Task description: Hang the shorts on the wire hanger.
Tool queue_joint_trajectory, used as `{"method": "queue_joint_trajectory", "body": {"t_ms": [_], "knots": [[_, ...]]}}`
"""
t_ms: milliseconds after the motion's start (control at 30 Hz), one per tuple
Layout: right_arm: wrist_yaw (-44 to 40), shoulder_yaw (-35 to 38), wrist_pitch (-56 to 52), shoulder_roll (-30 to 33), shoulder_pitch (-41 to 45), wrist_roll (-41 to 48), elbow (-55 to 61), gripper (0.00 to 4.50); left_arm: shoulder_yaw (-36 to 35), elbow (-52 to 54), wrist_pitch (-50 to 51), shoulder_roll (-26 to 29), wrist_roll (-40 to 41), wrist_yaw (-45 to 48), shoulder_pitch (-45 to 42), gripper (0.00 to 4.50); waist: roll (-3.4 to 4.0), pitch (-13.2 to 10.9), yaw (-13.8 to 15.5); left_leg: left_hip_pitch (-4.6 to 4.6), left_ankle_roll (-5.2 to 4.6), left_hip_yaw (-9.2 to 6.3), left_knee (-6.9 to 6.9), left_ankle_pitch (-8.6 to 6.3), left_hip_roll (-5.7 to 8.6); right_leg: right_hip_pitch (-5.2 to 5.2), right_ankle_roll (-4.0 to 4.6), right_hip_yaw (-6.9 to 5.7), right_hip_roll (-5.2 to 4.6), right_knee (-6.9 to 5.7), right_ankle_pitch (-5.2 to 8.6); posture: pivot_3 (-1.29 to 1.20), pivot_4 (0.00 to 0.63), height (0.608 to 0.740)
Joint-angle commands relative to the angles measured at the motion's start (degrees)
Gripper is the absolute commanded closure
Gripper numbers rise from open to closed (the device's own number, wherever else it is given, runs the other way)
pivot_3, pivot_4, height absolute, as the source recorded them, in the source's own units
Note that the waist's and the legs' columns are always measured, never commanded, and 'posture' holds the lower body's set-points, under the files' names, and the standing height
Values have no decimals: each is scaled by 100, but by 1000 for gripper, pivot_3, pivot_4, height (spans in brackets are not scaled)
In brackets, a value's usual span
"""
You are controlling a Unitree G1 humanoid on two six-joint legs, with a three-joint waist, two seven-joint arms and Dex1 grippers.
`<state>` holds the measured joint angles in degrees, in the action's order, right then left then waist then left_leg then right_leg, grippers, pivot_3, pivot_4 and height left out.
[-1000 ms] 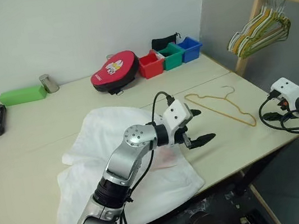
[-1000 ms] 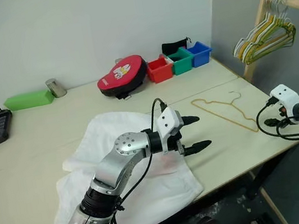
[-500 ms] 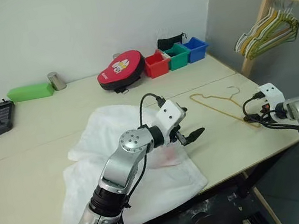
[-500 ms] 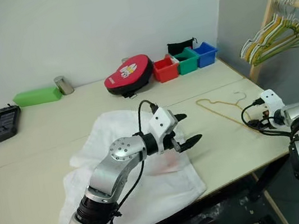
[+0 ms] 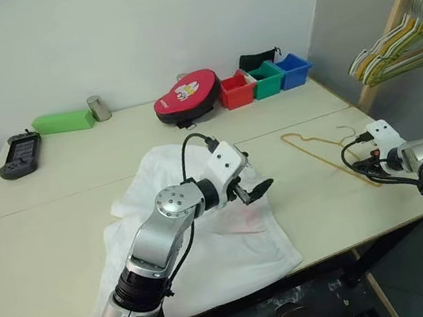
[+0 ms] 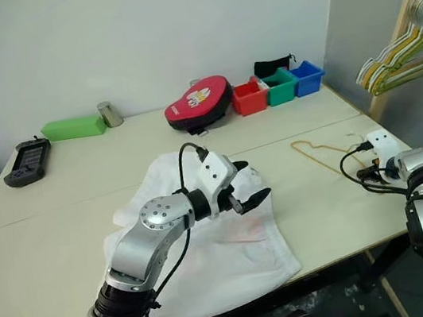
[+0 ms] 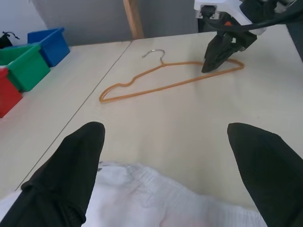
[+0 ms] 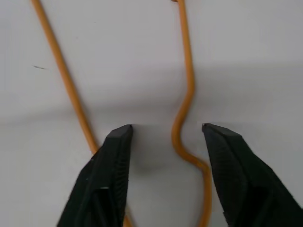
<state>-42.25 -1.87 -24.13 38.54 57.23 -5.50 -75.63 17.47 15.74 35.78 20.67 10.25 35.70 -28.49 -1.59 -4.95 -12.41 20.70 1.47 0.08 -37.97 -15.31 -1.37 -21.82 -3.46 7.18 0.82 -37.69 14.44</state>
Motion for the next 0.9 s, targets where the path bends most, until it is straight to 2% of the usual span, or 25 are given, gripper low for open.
{"method": "queue_joint_trajectory", "body": {"t_ms": [33, 200, 233, 500, 567, 633, 733, 900], "knots": [[-290, -45, -128, -7, -22, -80, 17, 3186, -219, 83, -90, 108, 37, 76, -76, 54, 2, 3, 0, 0, 0, -1, 0, 0, 0, 0, 0, -1, 0, 0, 0, -66, 0, 740], [-602, -123, -171, 81, -66, -165, 61, 4384, -279, 65, -115, 241, 45, 176, -34, 54, 2, 4, 2, 1, 0, -3, 0, 0, -1, 0, 0, -4, 0, 0, 0, -72, 0, 740], [-632, -130, -175, 99, -77, -177, 69, 4485, -288, 44, -124, 257, 35, 174, -24, 54, 2, 5, 3, 1, 0, -3, 0, 0, -1, 0, 0, -4, 0, 0, 0, -74, 0, 740], [-706, -320, 358, 160, -124, -345, 288, 4485, -292, -119, -225, 253, 0, 166, -120, 54, 2, 9, -3, 2, 0, -4, 0, 0, -1, 0, 0, -6, 0, 1, 0, -89, 3, 740], [-406, -497, 987, 218, -79, -578, 502, 4485, -448, -351, -385, 318, -22, 171, -282, 54, 2, 9, -11, 2, 0, -4, 0, 0, -1, 0, 0, -5, 0, 1, 0, -93, 9, 740], [307, -487, 1631, 265, 156, -704, 965, 4485, -904, -1014, -608, 504, 59, 208, -755, 54, 6, 6, -23, 4, 0, -1, -2, 0, 1, -5, 0, -2, -1, -1, 0, -94, 9, 740], [947, -485, 2216, 226, 233, -846, 1589, 4485, -1408, -1845, -824, 725, 268, 356, -1301, 54, 11, 3, -107, 19, 8, 8, -7, 6, 5, -41, -5, 20, -2, -26, -6, -100, 11, 740], [1123, -610, 2723, -11, -268, -912, 3066, 4485, -1783, -2553, -982, 1044, 524, 931, -1790, 54, 16, 8, -186, 18, 9, 1, 9, 5, -6, -41, -9, 6, 4, -18, -3, -104, 9, 740]]}}
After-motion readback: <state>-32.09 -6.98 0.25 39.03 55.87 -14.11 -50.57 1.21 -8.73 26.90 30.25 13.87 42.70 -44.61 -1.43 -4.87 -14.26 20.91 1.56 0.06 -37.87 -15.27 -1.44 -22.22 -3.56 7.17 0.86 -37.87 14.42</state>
